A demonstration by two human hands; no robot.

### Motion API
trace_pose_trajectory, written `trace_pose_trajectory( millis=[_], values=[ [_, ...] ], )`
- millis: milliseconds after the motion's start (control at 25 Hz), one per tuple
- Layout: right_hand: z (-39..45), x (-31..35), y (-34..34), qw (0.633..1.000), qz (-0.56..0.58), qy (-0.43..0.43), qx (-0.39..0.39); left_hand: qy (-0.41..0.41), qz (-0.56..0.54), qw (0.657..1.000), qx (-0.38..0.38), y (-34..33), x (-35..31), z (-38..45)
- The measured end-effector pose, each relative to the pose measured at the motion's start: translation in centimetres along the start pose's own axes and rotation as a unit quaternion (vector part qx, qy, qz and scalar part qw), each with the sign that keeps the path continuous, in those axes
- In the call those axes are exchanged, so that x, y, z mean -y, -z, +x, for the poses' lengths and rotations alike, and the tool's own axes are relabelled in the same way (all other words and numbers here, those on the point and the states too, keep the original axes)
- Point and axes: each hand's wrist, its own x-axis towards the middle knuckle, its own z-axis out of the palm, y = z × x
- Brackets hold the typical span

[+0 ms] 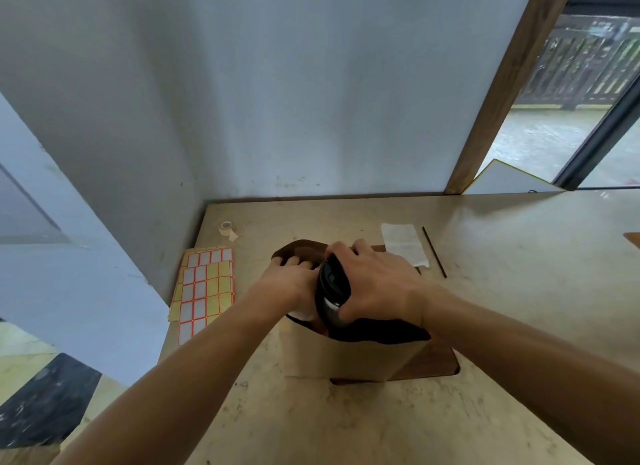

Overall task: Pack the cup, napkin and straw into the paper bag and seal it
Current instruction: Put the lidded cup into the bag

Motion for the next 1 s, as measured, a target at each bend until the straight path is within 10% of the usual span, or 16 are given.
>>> trace_pose_trajectory(
  millis=[680,1000],
  values=[
    [5.9,-1.1,-6.2,0.94,-0.293,0.07,0.162,-0.068,-0.046,0.992,-0.096,-2.1,2.0,-1.6],
    [8.2,-1.2,-9.4,0.961,-0.223,0.109,0.125,-0.057,-0.055,0.993,-0.09,-2.5,2.9,-1.8]
  ],
)
